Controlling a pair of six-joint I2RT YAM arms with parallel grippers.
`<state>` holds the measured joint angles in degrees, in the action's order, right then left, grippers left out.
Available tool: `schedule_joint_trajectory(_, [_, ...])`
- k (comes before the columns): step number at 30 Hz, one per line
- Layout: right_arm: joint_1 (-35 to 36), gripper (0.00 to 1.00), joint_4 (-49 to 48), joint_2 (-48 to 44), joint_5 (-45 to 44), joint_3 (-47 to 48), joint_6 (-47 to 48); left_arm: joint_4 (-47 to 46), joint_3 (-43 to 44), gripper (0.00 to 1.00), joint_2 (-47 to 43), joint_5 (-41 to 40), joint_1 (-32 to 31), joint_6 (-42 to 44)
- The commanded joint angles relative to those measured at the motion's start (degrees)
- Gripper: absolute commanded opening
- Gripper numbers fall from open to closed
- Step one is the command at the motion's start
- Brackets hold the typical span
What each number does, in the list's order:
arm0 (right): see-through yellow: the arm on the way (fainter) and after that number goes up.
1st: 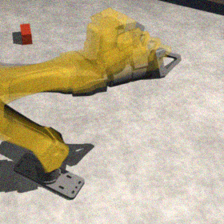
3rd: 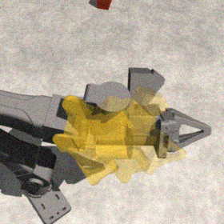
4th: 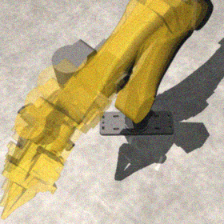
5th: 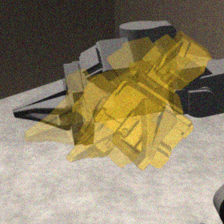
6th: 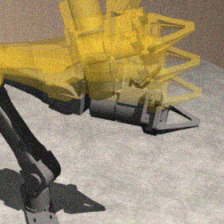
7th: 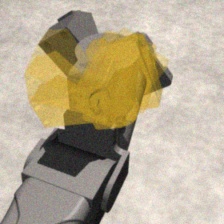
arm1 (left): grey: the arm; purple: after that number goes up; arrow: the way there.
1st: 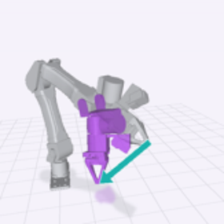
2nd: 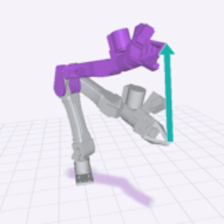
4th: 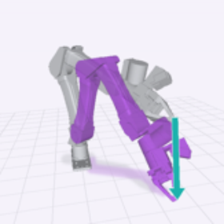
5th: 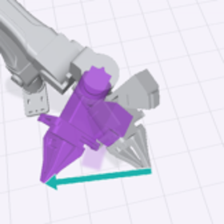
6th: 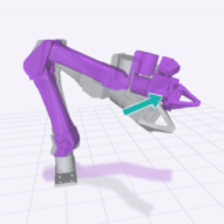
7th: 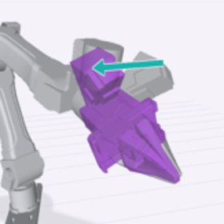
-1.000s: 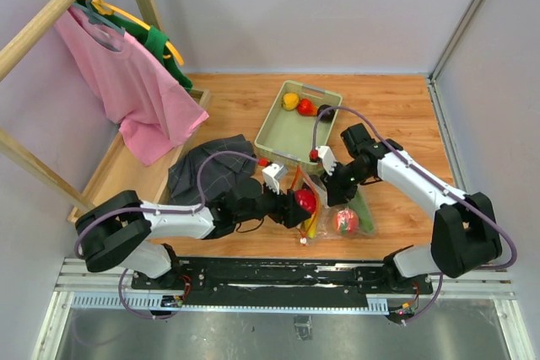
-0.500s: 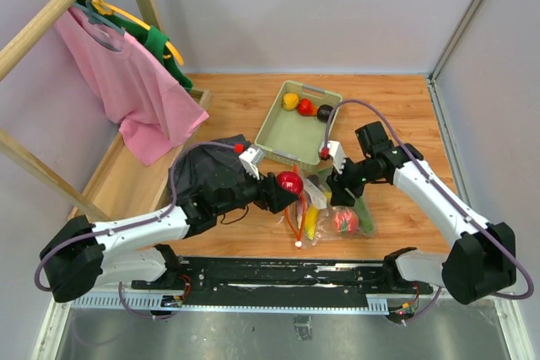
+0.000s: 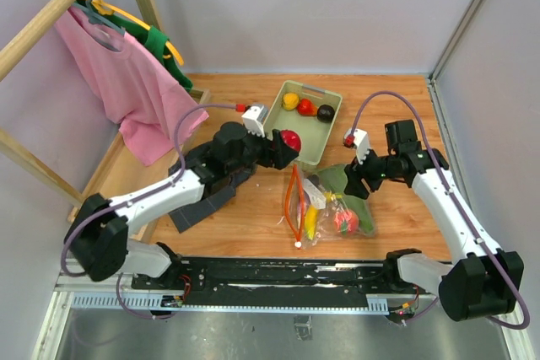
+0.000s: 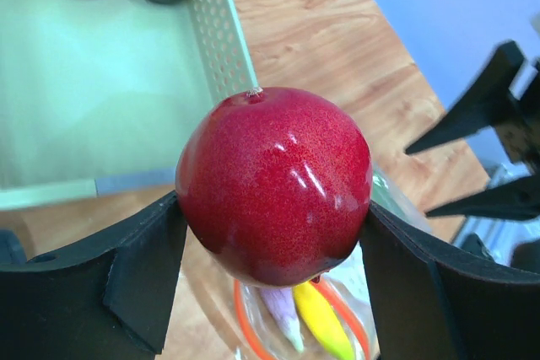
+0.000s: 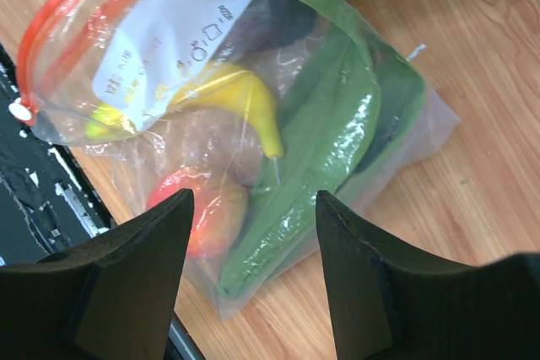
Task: Open the zip-top bag and remove the fake food
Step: Pick up the fake fruit from the zipper food storage bag, then place the fake fruit in the bin.
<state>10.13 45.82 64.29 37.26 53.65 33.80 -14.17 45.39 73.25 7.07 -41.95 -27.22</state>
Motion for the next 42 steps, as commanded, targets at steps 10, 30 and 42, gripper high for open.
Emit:
schedule_joint_trajectory(10, [-3.0,0.64,-2.2,-0.6,-4.5,-1.3,-3.3,20.2,35.0,0.38,32.8,-15.4,1.6,16.2])
schedule_joint_trajectory(30, [-3.5,0.67,-2.4,-0.9,-4.7,-1.5,-3.7,38.9,70.9,0.44,63.4,-34.0,2.7,27.8])
schedule_joint_trajectory(42, [-3.6,0.69,-2.4,-0.6,-4.3,-1.4,-3.7,38.2,72.8,0.94,65.3,-39.1,2.8,29.8])
